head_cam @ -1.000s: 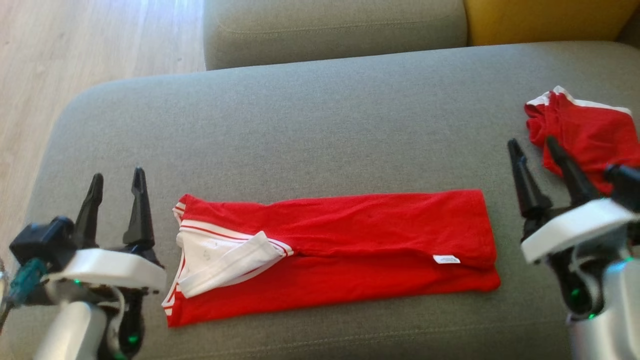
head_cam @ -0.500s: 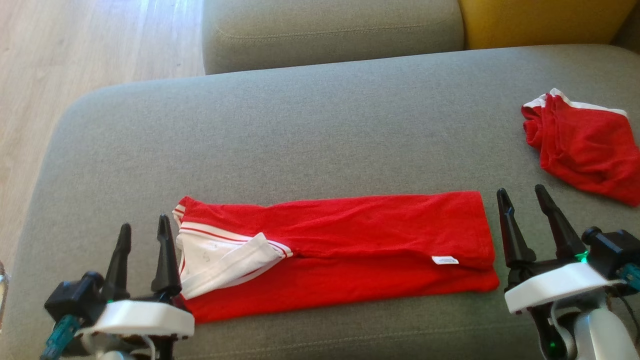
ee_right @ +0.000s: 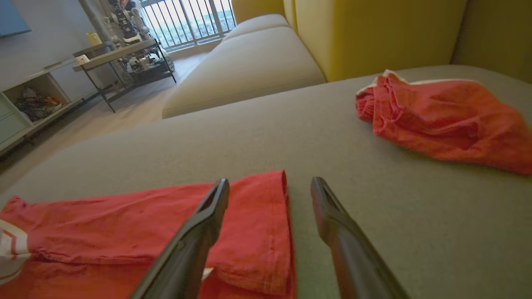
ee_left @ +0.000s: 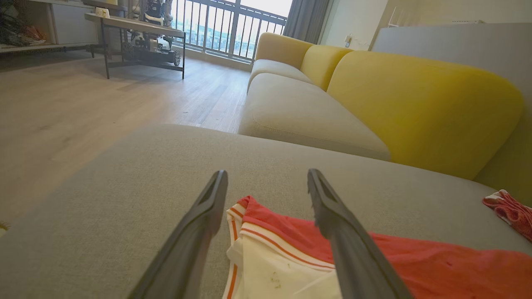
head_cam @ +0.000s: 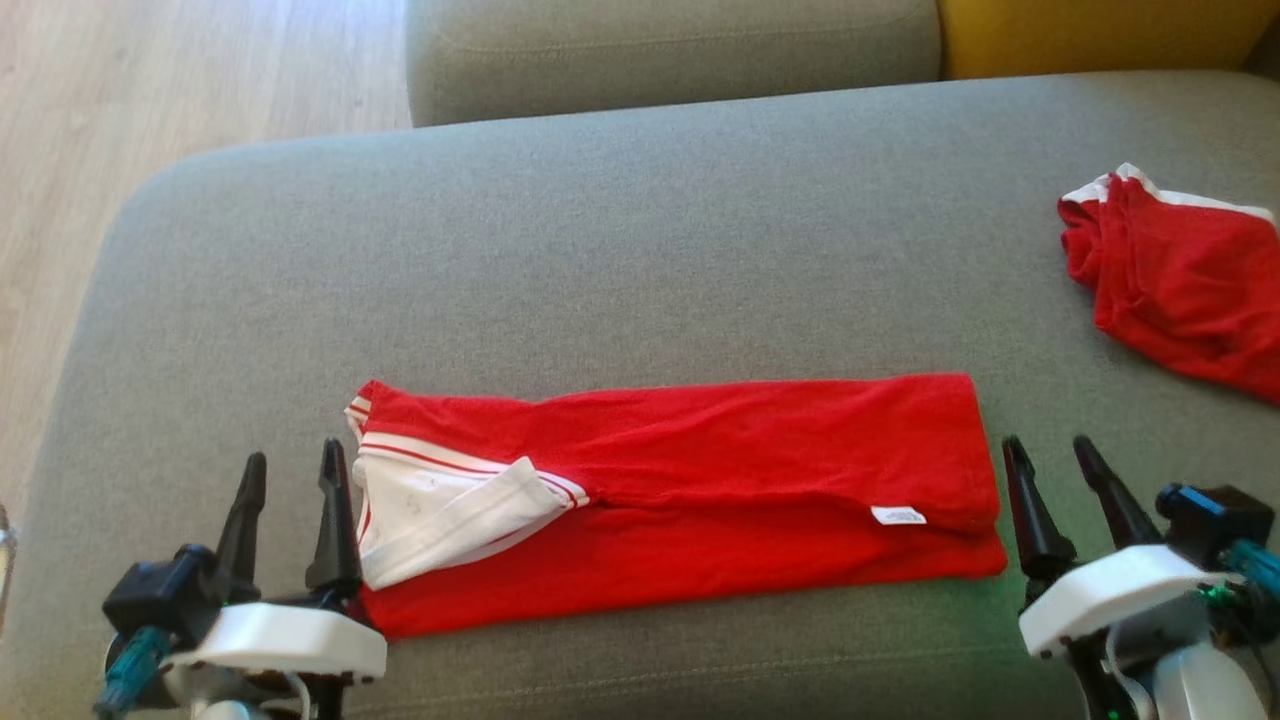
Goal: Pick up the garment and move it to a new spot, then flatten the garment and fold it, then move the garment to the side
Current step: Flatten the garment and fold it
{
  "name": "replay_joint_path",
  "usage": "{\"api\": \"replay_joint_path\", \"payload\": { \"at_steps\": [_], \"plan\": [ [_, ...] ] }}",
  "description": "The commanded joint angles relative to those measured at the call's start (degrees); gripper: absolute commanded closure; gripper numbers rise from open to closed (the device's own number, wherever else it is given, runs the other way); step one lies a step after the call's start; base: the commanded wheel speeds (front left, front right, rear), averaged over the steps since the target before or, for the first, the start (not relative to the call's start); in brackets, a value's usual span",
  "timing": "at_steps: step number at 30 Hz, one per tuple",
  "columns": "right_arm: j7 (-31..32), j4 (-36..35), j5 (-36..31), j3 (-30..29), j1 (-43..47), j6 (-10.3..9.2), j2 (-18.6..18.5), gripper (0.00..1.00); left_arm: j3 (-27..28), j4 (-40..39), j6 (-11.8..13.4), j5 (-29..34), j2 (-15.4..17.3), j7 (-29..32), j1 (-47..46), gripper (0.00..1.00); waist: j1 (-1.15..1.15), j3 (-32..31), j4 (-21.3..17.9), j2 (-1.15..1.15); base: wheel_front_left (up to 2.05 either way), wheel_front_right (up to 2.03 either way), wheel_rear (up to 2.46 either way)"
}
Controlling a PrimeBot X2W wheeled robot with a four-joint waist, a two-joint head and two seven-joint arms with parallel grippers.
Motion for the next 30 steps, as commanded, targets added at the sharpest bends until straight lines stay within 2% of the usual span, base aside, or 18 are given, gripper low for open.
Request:
{"api": "replay_joint_path", "payload": {
  "at_steps": [1, 14, 20, 27, 28, 29, 30],
  "plan": [
    [1.08, 0.25, 0.69, 0.27, -3.43, -0.02, -0.22, 0.00, 2.00, -1.11, -0.62, 0.76, -0.14, -0.68, -3.30, 0.00, 0.00, 0.65, 0.17, 0.00, 0.00, 0.00, 0.00],
    [7.08, 15.80, 3.78, -1.65, -10.99, -0.02, -0.21, 0.00, 0.64, 1.47, -2.17, 2.18, -0.65, -0.69, -5.78, 0.00, 0.00, 3.97, 1.83, 0.00, 0.00, 0.00, 0.00],
    [7.07, 21.44, 2.53, -2.26, -13.42, -0.02, -0.21, 0.00, 0.67, 2.02, -2.52, 2.44, -0.69, -0.69, -6.38, 0.00, 0.00, 4.80, 2.61, 0.00, 0.00, 0.00, 0.00],
    [7.65, 26.64, 3.84, 0.68, -14.84, -0.02, -0.21, 0.00, 0.73, 2.56, -2.75, 2.68, -0.70, -0.69, -6.61, 0.00, 0.00, 4.73, 2.83, 0.00, 0.00, 0.00, 0.00],
    [7.88, 27.15, 4.29, 1.38, -14.92, -0.02, -0.21, 0.07, 0.79, 2.65, -2.79, 2.79, -0.70, -0.69, -6.60, 0.00, 0.00, 4.62, 2.79, 0.00, 0.00, 0.00, 0.00],
    [7.91, 27.55, 4.60, 1.82, -14.98, -0.02, -0.21, 0.78, 0.84, 2.73, -2.83, 2.87, -0.70, -0.69, -6.60, 0.00, 0.00, 4.50, 2.75, 0.00, 0.00, 0.00, 0.00],
    [7.79, 27.87, 4.64, 2.05, -15.03, -0.02, -0.21, 1.00, 0.87, 2.79, -2.87, 2.94, -0.70, -0.69, -6.58, 0.00, 0.00, 4.37, 2.69, 0.00, 0.00, 0.00, 0.00]
  ]
}}
